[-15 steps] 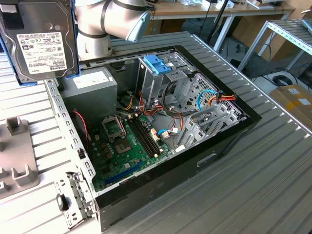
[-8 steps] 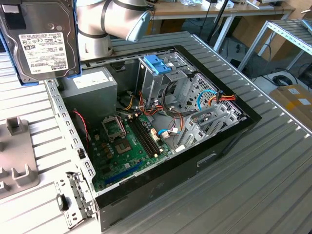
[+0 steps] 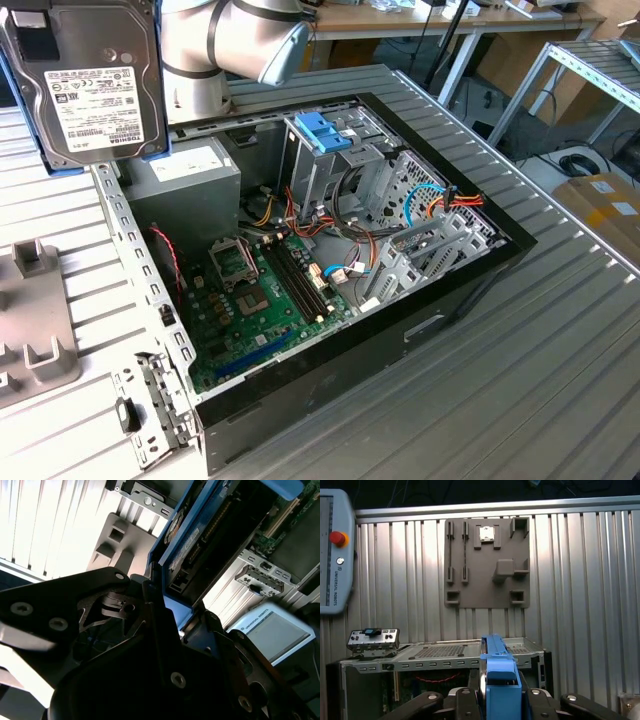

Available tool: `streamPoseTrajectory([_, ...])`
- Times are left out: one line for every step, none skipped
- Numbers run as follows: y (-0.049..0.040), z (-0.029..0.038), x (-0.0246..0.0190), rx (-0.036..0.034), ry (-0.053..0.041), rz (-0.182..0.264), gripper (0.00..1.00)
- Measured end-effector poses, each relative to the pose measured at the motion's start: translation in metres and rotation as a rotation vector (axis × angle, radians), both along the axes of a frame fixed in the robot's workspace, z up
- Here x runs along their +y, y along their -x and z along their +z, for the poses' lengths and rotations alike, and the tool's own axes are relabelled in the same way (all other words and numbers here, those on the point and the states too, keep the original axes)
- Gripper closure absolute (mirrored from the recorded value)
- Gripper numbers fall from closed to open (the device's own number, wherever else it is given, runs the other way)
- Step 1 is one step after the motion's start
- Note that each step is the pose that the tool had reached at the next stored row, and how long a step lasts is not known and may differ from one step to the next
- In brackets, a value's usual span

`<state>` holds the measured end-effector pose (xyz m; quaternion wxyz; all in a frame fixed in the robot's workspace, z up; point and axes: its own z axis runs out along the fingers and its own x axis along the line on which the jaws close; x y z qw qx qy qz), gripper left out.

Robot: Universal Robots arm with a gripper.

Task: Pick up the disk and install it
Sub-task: 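Pick up the disk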

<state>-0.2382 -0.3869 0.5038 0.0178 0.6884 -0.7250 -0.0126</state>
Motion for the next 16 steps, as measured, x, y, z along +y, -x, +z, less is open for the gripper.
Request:
streamPoseTrajectory([-0.0003, -0.0001, 0.0000, 0.0000, 0.0000, 0.000, 0.63])
streamPoseTrajectory([-0.0008, -0.0001, 0.0000, 0.0000, 0.0001, 0.000, 0.63])
streamPoseTrajectory([-0.0012, -0.0002, 0.0000, 0.0000, 0.0001, 0.000, 0.63])
streamPoseTrajectory([-0.0015, -0.0003, 0.0000, 0.0000, 0.0001, 0.000, 0.63])
streamPoseTrajectory([-0.0017, -0.0004, 0.0000, -0.0001, 0.0002, 0.000, 0.63])
streamPoseTrajectory([-0.0020, -0.0004, 0.0000, 0.0000, 0.0002, 0.000, 0.63])
streamPoseTrajectory([-0.0022, -0.0004, 0.0000, 0.0000, 0.0003, 0.000, 0.63])
streamPoseTrajectory([-0.0024, -0.0005, 0.0000, 0.0000, 0.0004, 0.000, 0.63])
streamPoseTrajectory([-0.0027, -0.0006, 0.0000, 0.0000, 0.0003, 0.000, 0.63])
streamPoseTrajectory([-0.0030, -0.0006, 0.0000, 0.0000, 0.0003, 0.000, 0.63])
streamPoseTrajectory([-0.0032, -0.0007, 0.0000, 0.0000, 0.0004, 0.000, 0.63])
streamPoseTrajectory([-0.0035, -0.0008, 0.0000, -0.0001, 0.0004, 0.000, 0.63])
streamPoseTrajectory([-0.0040, -0.0009, 0.0000, 0.0000, 0.0005, 0.000, 0.63])
streamPoseTrajectory([-0.0043, -0.0009, 0.0000, 0.0000, 0.0006, 0.000, 0.63])
streamPoseTrajectory([-0.0045, -0.0010, 0.0000, 0.0000, 0.0006, 0.000, 0.63])
streamPoseTrajectory([-0.0048, -0.0011, 0.0000, 0.0000, 0.0007, 0.000, 0.63])
